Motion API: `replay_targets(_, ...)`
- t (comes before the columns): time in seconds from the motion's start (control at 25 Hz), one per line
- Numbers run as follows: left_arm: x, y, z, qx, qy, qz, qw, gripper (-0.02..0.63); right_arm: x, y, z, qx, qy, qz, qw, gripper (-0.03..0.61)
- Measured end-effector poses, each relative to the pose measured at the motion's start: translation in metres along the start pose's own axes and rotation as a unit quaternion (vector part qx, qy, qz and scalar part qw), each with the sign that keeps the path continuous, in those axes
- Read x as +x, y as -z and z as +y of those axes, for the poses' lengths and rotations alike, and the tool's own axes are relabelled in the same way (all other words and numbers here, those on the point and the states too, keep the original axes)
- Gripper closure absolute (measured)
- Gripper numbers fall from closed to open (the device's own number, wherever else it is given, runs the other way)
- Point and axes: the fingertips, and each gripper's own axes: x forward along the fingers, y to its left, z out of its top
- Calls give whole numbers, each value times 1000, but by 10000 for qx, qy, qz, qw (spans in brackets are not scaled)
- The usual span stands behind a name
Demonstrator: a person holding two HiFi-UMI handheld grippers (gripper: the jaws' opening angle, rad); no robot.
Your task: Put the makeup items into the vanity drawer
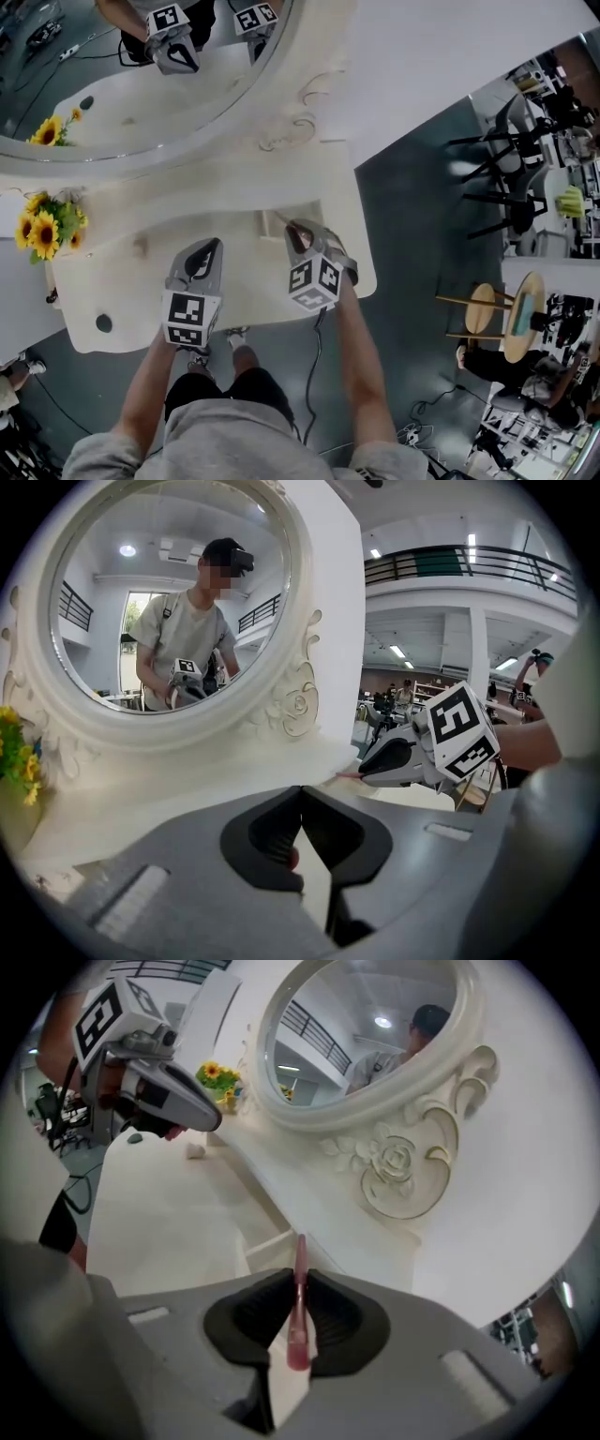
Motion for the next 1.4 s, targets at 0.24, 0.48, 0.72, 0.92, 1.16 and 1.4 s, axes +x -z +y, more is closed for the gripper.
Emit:
replay_targets(0.24, 1, 7, 3, -64, -84, 74, 9999, 603, 13, 3, 5, -529, -359, 206, 9977, 526)
replay_targets(0.48, 2, 7, 7, -77, -149, 84, 9998, 603, 22, 4, 1, -459, -346, 219, 9981, 526)
replay_targets(0.72, 2, 9, 10, -92, -174, 156, 9997, 603, 19, 1, -5, -85, -342, 85, 9993, 453)
replay_targets(0.92, 2, 7, 8, -66, -163, 125, 9998, 603, 17, 2, -6, -62, -273, 91, 9996, 451)
replay_targets(1.16, -5, 5, 9, -74, -179, 49, 9998, 603, 4, -7, -17, 224, 53, -83, 9997, 453)
replay_targets(1.4, -26, -15, 12, 0, -250, -200, 9995, 603, -35, -34, -27, 844, 522, -531, 9936, 453)
